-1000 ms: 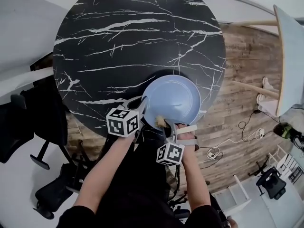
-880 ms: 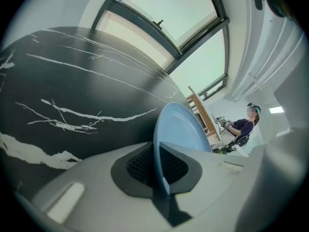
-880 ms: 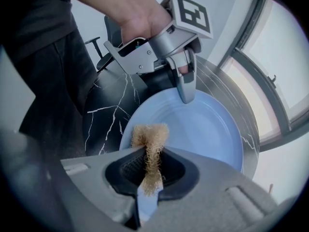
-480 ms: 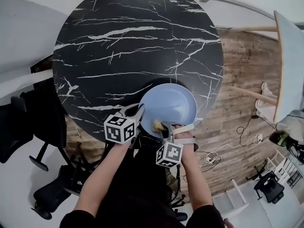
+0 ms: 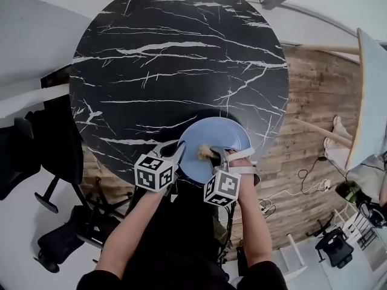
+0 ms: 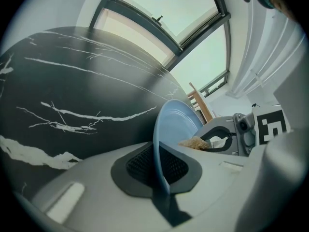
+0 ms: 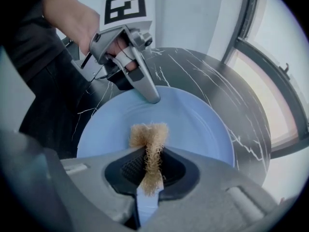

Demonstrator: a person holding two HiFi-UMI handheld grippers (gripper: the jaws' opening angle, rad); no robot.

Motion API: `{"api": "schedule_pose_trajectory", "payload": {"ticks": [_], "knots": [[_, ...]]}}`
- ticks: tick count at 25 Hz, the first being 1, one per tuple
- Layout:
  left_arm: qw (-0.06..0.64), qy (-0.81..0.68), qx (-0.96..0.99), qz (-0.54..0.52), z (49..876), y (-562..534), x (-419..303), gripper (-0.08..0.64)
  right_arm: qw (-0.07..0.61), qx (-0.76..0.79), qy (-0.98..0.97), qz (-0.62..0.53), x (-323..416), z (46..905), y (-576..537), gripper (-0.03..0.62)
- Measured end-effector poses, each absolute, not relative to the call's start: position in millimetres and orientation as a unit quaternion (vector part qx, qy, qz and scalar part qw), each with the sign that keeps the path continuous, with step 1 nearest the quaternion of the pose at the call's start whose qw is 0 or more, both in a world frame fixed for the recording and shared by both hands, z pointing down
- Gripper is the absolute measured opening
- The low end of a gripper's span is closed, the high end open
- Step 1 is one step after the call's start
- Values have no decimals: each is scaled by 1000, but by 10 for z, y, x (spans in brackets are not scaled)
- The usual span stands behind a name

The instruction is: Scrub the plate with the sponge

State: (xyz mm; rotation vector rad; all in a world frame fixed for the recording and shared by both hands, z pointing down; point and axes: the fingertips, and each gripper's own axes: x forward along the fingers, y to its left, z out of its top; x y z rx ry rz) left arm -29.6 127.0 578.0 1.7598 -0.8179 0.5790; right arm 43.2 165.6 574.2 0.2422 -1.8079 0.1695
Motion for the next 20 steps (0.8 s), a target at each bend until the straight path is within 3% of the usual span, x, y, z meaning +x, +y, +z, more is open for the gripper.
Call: {"api": "schedule_pose_trajectory", "payload": {"ticks": [20], "knots": [[533, -354, 732, 233, 5777, 1277, -315, 18, 620, 211, -756, 13, 833, 5748, 698, 46]]}}
